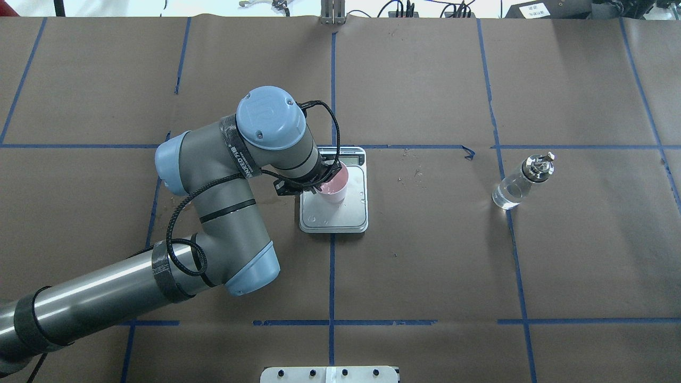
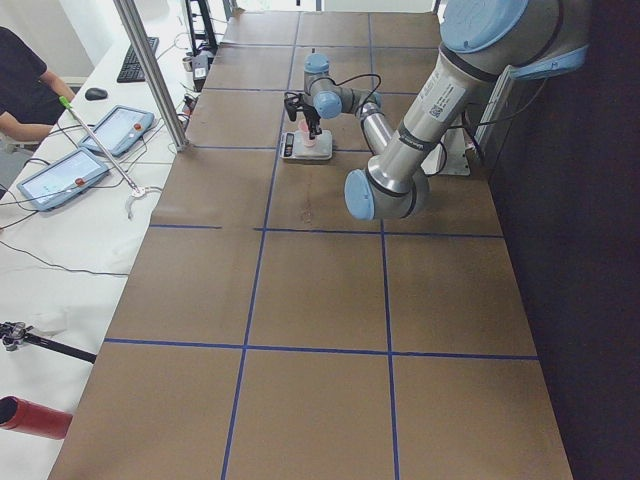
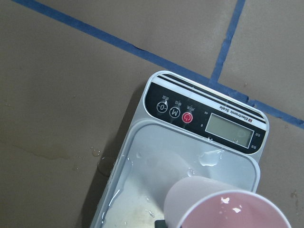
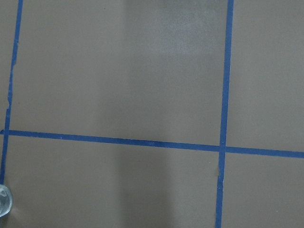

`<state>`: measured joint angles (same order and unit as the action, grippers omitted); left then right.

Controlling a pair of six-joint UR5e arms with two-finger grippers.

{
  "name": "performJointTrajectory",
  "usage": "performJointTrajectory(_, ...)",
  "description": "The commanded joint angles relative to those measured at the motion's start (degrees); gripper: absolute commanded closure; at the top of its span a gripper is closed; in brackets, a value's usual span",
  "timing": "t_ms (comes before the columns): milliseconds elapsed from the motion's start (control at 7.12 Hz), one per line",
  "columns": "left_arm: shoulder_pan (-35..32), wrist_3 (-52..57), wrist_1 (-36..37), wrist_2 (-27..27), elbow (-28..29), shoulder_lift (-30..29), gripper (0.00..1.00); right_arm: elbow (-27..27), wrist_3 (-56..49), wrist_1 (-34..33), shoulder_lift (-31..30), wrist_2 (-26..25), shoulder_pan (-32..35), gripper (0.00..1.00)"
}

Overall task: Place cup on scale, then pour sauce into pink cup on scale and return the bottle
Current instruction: 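Lift the pink cup with the left gripper and carry it onto the scale, then release the cup and raise the left gripper while the right gripper approaches the bottle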

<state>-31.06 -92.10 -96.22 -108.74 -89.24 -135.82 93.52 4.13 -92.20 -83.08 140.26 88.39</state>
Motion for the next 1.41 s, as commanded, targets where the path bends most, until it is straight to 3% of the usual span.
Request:
performJointTrajectory(0, -0.32, 0.6, 0.16, -0.07, -2.94, 0.03, 0.0, 0.17, 0.0, 0.09, -0.06, 0.36, 0.02, 0.0)
performJointTrajectory(281, -3.11, 0.95, 2.86, -0.77, -8.56, 0.03, 0.0, 2.87, 0.35, -0.43, 0.11, 0.28, -0.06, 0.0)
performJointTrajectory(422, -6.0, 2.43, 5.32, -4.86, -11.72, 0.03, 0.0, 5.68, 3.74, -0.53, 0.03, 0.36, 0.02, 0.0)
performJointTrajectory(562, -10.12, 5.58, 8.74, -7.34, -14.19, 0.03, 0.0, 10.4, 8.65, -0.7, -0.67, 0.45, -0.24, 0.0)
performJointTrajectory(843, -15.15, 10.86, 10.0, -7.98, -15.18, 1.08, 0.0, 28.21, 23.75, -2.55, -7.24, -0.68, -7.75, 0.0)
performJointTrajectory(984, -17.7, 13.67, 10.26, -8.76, -16.31, 3.09, 0.0, 34.82, 30.34, -2.37, -9.88, -3.56, -12.15, 0.0)
performJointTrajectory(1124, -20.07, 16.57, 10.26, -9.12, -18.58, 5.72, 0.0, 39.5, 41.98, -1.94, -9.99, -9.25, -21.33, 0.0)
performJointTrajectory(1265, -21.92, 19.21, 10.35, -9.12, -19.65, 7.14, 0.0, 42.33, 54.11, 2.42, -10.34, -18.53, -30.64, 0.0)
